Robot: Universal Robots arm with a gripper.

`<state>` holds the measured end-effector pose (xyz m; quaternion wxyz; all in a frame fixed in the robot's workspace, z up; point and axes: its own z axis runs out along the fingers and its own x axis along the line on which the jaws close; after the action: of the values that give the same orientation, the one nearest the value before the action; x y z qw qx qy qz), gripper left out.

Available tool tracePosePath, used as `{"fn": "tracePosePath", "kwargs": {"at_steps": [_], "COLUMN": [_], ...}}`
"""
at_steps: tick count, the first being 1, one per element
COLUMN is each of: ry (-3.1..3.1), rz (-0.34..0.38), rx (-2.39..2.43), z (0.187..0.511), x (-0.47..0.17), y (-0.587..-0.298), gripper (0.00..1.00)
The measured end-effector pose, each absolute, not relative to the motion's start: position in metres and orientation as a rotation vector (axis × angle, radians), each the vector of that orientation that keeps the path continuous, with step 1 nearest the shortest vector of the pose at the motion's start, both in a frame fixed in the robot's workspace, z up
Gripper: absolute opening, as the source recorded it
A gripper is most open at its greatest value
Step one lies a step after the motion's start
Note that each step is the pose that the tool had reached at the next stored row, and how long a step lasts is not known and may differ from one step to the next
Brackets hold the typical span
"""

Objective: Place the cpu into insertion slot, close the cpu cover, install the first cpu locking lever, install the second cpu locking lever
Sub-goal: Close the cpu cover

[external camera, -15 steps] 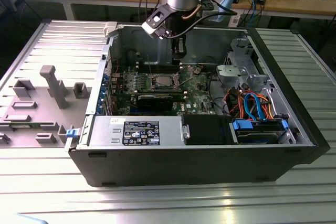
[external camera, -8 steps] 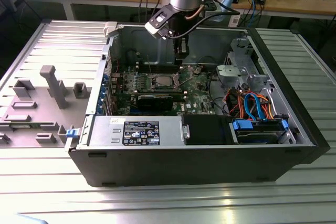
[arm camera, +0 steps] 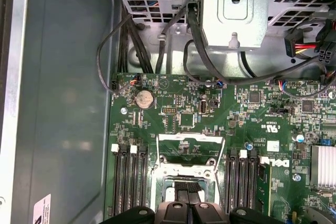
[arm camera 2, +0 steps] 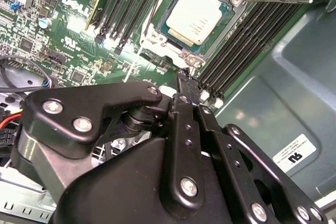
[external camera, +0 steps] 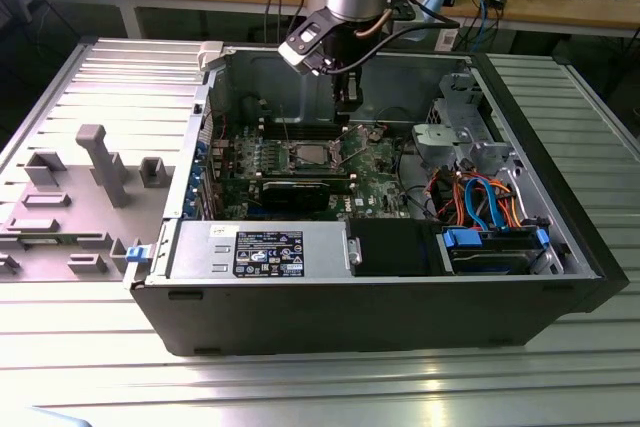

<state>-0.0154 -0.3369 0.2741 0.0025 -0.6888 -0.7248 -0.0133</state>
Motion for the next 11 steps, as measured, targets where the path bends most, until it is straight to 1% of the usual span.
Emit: {"fn": "tracePosePath", "kwargs": {"at_steps": [11], "ry": [-2.273], "rz": [-0.042], "rx": [-2.161], "z": [0.2741], "x": [-0.0107], "y": [-0.3369], "gripper": [0.11]}}
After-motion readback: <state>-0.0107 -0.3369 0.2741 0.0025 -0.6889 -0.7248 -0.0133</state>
